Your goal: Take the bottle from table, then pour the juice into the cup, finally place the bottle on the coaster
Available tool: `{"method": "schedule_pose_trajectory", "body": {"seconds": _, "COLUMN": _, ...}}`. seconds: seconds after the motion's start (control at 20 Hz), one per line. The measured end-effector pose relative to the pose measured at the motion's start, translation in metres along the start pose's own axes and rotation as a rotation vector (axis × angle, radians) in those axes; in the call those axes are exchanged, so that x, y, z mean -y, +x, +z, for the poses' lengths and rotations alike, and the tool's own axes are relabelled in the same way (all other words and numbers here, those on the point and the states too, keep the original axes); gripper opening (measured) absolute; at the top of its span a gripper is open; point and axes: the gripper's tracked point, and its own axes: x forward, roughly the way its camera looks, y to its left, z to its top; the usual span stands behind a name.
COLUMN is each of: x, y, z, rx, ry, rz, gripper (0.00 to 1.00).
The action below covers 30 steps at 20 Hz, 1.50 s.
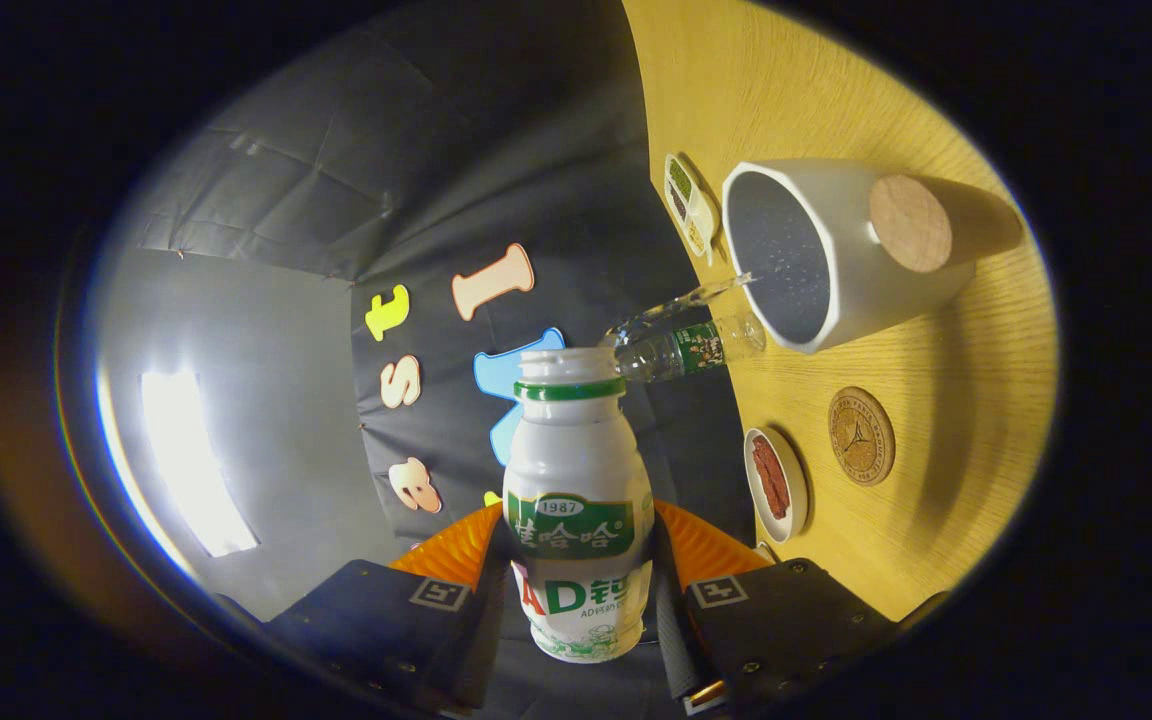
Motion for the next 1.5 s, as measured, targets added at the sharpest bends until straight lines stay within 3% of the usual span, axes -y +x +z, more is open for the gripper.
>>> {"method": "schedule_pose_trajectory", "body": {"seconds": 1.5, "x": -0.0072, "y": -0.0031, "z": 0.0011, "rx": 0.035, "ry": 0.13, "rz": 0.007, "gripper": 0.65}}
